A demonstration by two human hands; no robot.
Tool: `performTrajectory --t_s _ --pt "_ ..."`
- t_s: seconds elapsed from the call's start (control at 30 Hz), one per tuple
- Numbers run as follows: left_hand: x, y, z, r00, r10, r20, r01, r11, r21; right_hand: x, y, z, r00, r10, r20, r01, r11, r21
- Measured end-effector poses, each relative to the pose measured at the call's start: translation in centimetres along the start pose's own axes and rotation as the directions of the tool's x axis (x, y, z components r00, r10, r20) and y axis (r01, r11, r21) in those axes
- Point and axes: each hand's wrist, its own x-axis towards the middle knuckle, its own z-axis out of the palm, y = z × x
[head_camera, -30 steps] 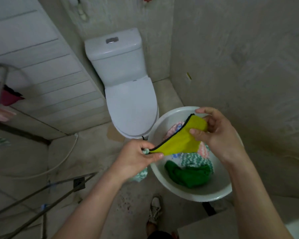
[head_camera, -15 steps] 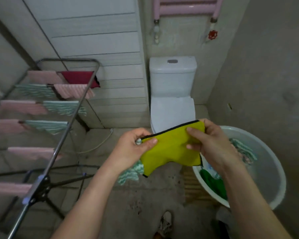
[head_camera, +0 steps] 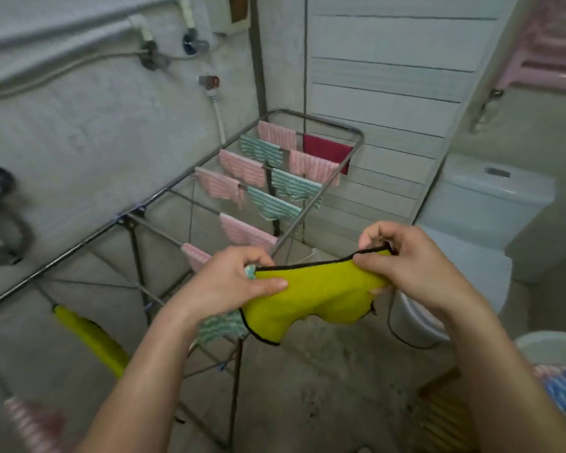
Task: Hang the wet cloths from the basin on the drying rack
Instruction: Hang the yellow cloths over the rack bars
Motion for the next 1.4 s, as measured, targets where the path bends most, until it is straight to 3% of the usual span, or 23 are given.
performTrajectory --t_s 0.07,0.17,0.27,0.33,0.43,0.53,0.63,0.8,0.97,1.17,1.3,1.4 --pt "-1.8 -2.1 -2.9 0.999 -0.043 -0.004 0.043 0.997 -0.067 0.7 -1.5 2.1 0.989 -0.004 0.150 -0.007 0.997 0.075" --pt "-4.3 -5.1 -6.3 0.959 -0.149 -0.243 0.120 0.984 -0.131 1.8 -3.7 6.0 0.957 -0.056 0.284 0.004 0.984 0.179" --pt "-5.5 -6.6 -7.9 0.774 -0.170 -0.609 0.199 0.980 -0.022 2.6 -5.4 10.4 0.913 -0.096 0.396 -0.019 0.961 0.277" --pt "-6.4 -7.3 -9.1 0.635 -0.204 -0.745 0.290 0.957 -0.015 3.2 -6.4 13.4 0.878 -0.134 0.460 -0.030 0.943 0.333" --pt "-7.4 -9.2 -11.0 0.533 -0.231 -0.814 0.370 0.929 -0.021 3.8 -7.4 17.5 0.856 -0.176 0.486 -0.040 0.915 0.401" --pt "-7.5 -10.4 -12.7 0.479 -0.295 -0.827 0.316 0.937 -0.151 3.8 -7.8 21.2 0.850 -0.204 0.486 -0.022 0.907 0.420" --pt "-7.4 -11.7 -14.1 0.338 -0.351 -0.873 0.252 0.928 -0.275 3.9 -7.8 24.4 0.827 -0.223 0.517 0.019 0.929 0.370" --pt "-7.4 -13.9 -14.8 0.198 -0.354 -0.914 0.314 0.906 -0.283 3.7 -7.0 28.2 0.818 -0.226 0.530 0.031 0.935 0.352" --pt "-6.4 -16.7 -14.4 0.248 -0.410 -0.878 0.357 0.881 -0.311 4.8 -4.7 29.4 0.841 -0.101 0.531 -0.118 0.924 0.362" --pt "-1.8 -19.4 -12.6 0.442 -0.436 -0.784 0.489 0.850 -0.196 7.9 -0.8 28.6 0.921 0.144 0.362 -0.277 0.895 0.349" --pt "0.9 -20.8 -11.1 0.567 -0.457 -0.686 0.500 0.852 -0.155 9.4 2.6 28.3 0.915 0.348 0.203 -0.395 0.872 0.288" --pt "2.5 -21.9 -10.5 0.659 -0.469 -0.588 0.481 0.864 -0.150 10.3 4.4 28.5 0.910 0.396 0.121 -0.414 0.884 0.218"
